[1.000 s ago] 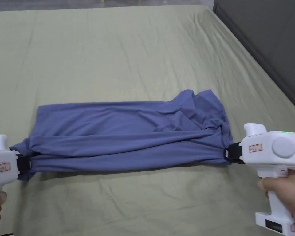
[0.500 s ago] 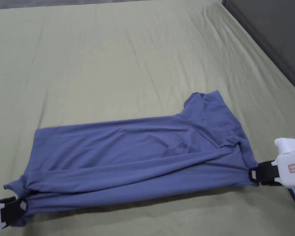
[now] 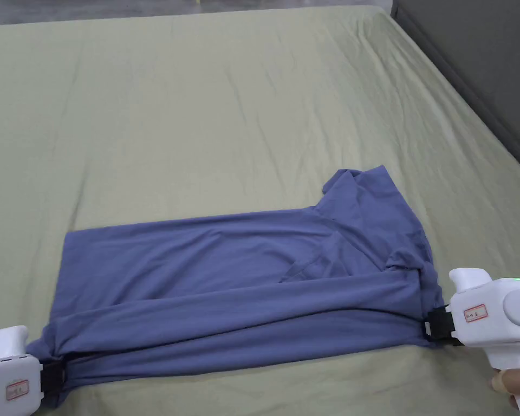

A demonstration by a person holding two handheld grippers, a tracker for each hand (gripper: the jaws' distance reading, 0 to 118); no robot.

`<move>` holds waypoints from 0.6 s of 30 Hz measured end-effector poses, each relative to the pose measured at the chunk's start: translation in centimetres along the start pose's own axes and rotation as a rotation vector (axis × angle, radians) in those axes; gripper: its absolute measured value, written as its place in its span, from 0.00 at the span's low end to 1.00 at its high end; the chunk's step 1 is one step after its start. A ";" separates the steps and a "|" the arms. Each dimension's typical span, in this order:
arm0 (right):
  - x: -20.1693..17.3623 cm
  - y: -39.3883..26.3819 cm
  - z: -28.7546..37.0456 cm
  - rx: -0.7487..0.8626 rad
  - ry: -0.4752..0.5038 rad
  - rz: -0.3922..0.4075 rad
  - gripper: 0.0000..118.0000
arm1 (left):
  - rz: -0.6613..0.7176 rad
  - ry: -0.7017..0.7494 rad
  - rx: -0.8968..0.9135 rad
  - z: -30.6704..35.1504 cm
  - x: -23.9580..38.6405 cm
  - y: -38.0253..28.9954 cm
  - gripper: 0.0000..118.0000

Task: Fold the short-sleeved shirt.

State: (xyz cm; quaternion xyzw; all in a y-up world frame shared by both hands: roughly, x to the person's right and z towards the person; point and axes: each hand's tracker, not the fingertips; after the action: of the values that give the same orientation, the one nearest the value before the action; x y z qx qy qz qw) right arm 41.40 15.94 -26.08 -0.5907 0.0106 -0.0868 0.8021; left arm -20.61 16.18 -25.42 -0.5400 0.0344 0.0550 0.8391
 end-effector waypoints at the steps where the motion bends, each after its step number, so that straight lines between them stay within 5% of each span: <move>1: 0.0 0.4 0.3 -0.002 -0.005 0.010 0.28 | 0.020 -0.004 0.002 0.4 -0.1 0.1 0.20; 2: -0.7 0.3 1.1 -0.005 -0.015 0.016 0.51 | 0.054 -0.011 0.010 1.2 -0.1 0.2 0.57; 3: -1.2 0.2 2.6 0.001 -0.028 0.025 0.86 | 0.084 -0.017 0.040 2.3 -0.1 0.3 0.94; 4: -1.6 0.2 4.5 0.039 -0.045 0.035 1.00 | 0.100 -0.018 0.088 3.7 0.1 0.3 1.00; 9: -3.9 -0.6 10.7 0.335 -0.021 0.058 1.00 | 0.164 -0.071 0.356 10.1 1.2 0.1 1.00; 11: -5.6 -0.6 11.4 0.330 -0.025 0.081 0.88 | 0.124 -0.097 0.310 10.2 2.3 0.0 1.00; 12: -6.4 -0.8 11.1 0.341 -0.045 0.099 0.60 | 0.084 -0.093 0.242 9.6 3.0 -0.1 0.98; 13: -7.2 -1.3 10.6 0.369 -0.073 0.119 0.04 | 0.050 -0.071 0.197 9.2 3.8 -0.3 0.66; 14: -7.7 -1.5 10.0 0.385 -0.099 0.125 0.03 | 0.027 -0.058 0.187 9.0 4.4 -0.7 0.09; 16: -9.2 -2.2 8.0 0.365 -0.105 0.112 0.03 | 0.031 -0.067 0.267 9.0 5.7 -1.5 0.00; 18: -9.3 -2.6 6.4 0.311 0.036 0.066 0.03 | 0.011 -0.033 0.248 7.9 6.1 -1.2 0.00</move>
State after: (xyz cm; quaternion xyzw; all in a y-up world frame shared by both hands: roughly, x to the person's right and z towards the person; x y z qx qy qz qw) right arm 32.67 22.68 -22.52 -0.4568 0.0309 -0.0717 0.8861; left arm -14.41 23.22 -21.83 -0.4308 0.0299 0.0636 0.8997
